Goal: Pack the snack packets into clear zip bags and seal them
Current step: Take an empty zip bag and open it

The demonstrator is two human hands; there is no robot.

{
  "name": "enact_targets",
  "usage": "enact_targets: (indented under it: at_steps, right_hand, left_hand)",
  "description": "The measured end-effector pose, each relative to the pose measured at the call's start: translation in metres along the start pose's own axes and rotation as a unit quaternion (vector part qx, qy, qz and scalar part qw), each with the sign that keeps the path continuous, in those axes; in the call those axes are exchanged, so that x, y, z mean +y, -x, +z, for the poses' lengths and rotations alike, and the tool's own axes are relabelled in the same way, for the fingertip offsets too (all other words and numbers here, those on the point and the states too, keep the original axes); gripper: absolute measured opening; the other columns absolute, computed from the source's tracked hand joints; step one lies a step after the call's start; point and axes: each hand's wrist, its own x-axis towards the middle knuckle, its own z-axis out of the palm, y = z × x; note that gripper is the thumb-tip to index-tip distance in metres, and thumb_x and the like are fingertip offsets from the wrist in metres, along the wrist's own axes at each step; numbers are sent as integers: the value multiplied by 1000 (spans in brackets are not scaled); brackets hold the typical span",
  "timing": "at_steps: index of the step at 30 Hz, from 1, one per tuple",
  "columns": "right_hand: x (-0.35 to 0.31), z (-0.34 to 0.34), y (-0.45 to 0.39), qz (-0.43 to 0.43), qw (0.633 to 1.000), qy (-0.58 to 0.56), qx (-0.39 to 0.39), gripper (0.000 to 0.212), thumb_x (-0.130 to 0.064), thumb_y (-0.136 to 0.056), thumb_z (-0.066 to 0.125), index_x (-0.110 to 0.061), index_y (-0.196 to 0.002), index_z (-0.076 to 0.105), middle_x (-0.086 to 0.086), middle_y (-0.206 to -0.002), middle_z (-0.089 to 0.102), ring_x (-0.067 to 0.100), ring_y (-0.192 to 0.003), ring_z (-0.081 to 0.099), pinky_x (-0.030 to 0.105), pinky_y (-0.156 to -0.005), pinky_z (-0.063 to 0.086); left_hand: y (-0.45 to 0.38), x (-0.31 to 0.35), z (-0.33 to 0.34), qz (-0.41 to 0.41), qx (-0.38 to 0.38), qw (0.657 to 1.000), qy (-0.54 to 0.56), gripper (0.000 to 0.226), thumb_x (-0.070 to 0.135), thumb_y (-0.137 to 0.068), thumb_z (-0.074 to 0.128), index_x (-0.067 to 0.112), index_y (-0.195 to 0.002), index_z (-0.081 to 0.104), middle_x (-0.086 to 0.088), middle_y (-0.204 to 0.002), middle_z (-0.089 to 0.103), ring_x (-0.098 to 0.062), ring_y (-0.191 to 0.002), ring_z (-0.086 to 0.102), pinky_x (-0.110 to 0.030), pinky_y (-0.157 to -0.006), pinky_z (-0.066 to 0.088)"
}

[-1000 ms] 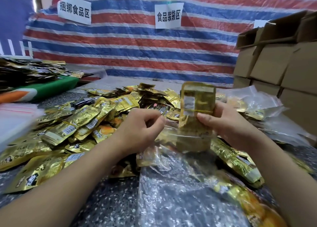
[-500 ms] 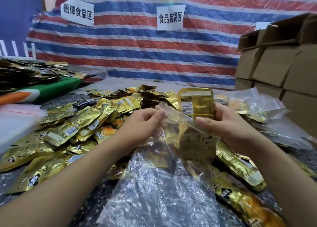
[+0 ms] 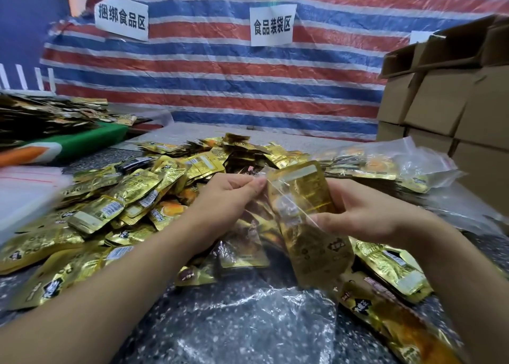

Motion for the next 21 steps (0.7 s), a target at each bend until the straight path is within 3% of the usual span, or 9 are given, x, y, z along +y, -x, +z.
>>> enact_targets:
  at_steps: [3, 6, 9, 12, 14, 16, 19, 21]
  right_hand:
    - [-5, 3, -1, 32, 998, 36, -29, 39, -28, -84, 64, -26, -122, 59, -3, -115, 70, 15, -108, 66, 43, -97, 52]
    - [-8, 6, -2, 67, 993, 84, -43, 36, -36, -81, 66, -33, -116, 58, -10, -108, 70, 10, -101, 66, 42, -94, 54]
    - [-8, 10, -6, 61, 992, 109, 12, 38, -44, -78, 71, -37, -113, 57, -10, -105, 70, 8, -96, 68, 39, -86, 58]
    - [-5, 14, -8, 27, 992, 50, 114, 33, -34, -83, 76, -32, -111, 59, -5, -101, 73, 11, -90, 71, 42, -79, 61]
    - [-3, 14, -8, 3, 989, 49, 141, 28, -34, -85, 74, -31, -111, 63, -5, -98, 74, 12, -89, 71, 46, -80, 60]
    - [-4, 17, -8, -4, 990, 68, 120, 30, -43, -81, 71, -36, -110, 66, -7, -98, 74, 10, -89, 71, 44, -79, 60]
    - [-11, 32, -12, -37, 990, 126, 59, 12, -40, -84, 65, -46, -93, 70, -8, -86, 72, 9, -75, 67, 33, -65, 57]
    - [-12, 39, -16, -63, 984, 151, 75, 23, -37, -94, 57, -41, -73, 66, -7, -64, 60, 10, -57, 52, 34, -54, 44]
  left_hand:
    - [1, -2, 3, 10, -2, 1000, 4, 31, 21, -99, 53, 12, -84, 78, -15, -81, 75, -21, -67, 68, -28, -62, 57]
    - [2, -2, 6, 18, -10, 1000, -14, 31, 24, -99, 53, 12, -86, 78, -16, -83, 75, -24, -71, 68, -33, -66, 57]
    - [-1, -1, 6, 24, 21, 999, -18, 32, 23, -100, 52, 6, -86, 76, -13, -79, 75, -22, -68, 70, -34, -64, 59]
    - [0, 2, 2, 32, 55, 998, -28, 36, 28, -101, 50, 15, -81, 77, -7, -74, 75, -18, -64, 70, -27, -57, 55]
    - [1, 2, 0, 35, 62, 996, -50, 38, 32, -101, 49, 19, -80, 77, -9, -76, 75, -26, -69, 71, -37, -63, 59]
    - [1, 0, 2, 30, 63, 995, -72, 36, 35, -100, 51, 17, -82, 77, -13, -78, 74, -34, -75, 71, -47, -72, 58]
    - [3, -2, 7, 36, 50, 992, -113, 31, 35, -100, 53, 25, -83, 77, -19, -79, 72, -38, -70, 67, -43, -66, 57]
    - [3, -4, 9, 54, 68, 986, -140, 33, 33, -100, 53, 28, -78, 76, -14, -72, 70, -24, -57, 59, -33, -59, 48]
